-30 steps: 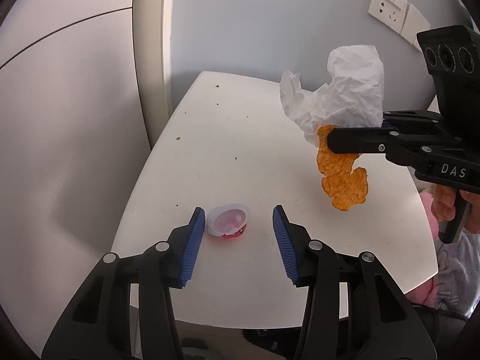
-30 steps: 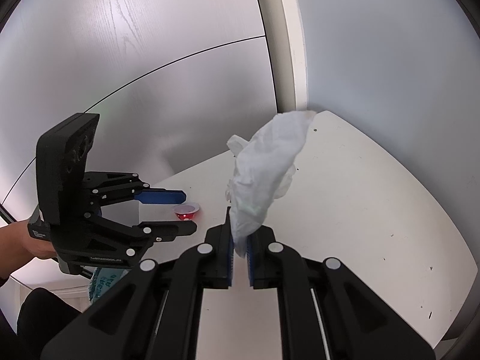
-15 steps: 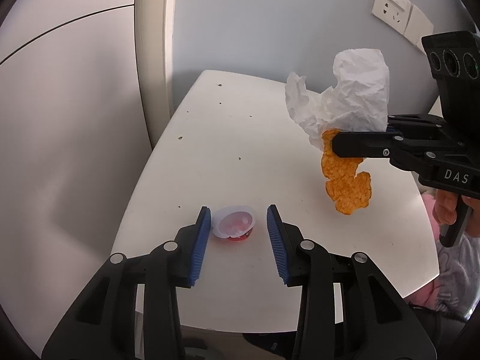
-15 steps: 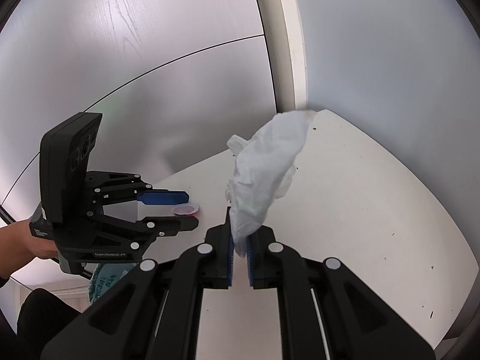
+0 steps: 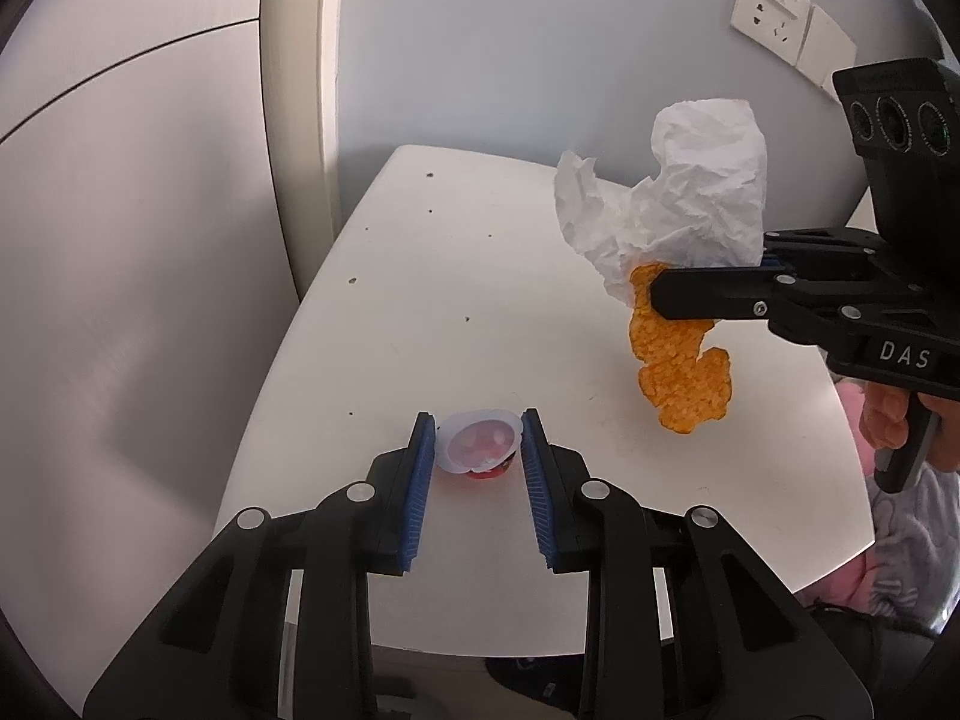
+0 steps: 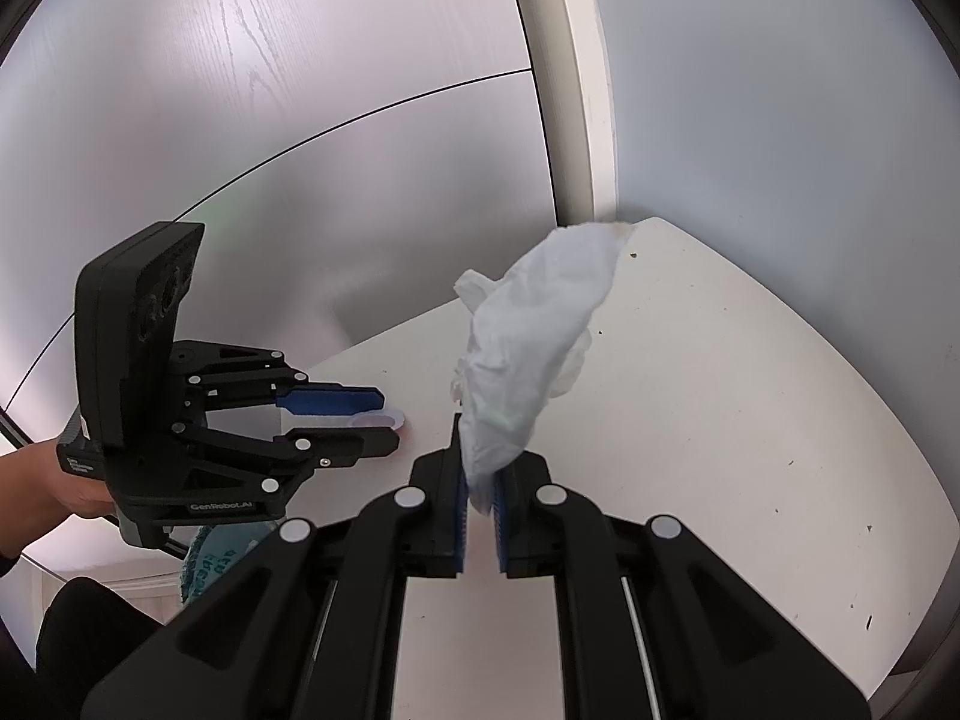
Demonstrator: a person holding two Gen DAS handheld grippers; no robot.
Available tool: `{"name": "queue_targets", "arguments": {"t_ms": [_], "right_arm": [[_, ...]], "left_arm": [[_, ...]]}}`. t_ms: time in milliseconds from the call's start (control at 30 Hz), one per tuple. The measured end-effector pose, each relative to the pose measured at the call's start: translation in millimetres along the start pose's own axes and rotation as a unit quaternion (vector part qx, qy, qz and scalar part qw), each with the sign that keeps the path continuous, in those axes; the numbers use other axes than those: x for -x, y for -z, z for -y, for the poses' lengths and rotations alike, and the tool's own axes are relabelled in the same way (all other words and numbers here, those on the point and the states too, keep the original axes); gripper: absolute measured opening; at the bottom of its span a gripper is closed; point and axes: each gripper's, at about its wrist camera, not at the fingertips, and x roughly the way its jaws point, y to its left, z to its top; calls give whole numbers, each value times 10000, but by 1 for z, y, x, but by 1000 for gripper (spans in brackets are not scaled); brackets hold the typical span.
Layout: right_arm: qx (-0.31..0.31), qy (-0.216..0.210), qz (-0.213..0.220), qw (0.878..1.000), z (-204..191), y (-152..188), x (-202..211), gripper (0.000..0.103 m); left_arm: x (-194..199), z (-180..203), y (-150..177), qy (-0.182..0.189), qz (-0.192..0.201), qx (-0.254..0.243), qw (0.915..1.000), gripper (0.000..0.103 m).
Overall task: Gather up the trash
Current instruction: 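Lower the left gripper around the small red-and-white cup and close, then carry the red cup and tissue over the trash bin with both grippers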
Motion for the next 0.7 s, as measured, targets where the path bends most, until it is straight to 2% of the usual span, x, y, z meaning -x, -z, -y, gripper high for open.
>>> {"name": "queue_targets", "arguments": {"t_ms": [433,700], "right_arm": [[124,-29,188,9997,-16,-5,29,9],[198,-62,313,9993,-41,-2,48,9]], "left_arm": [[40,18,-10,-71,288,-139,9995,27],[73,32,-12,-197,435,-144,9988,27]]}}
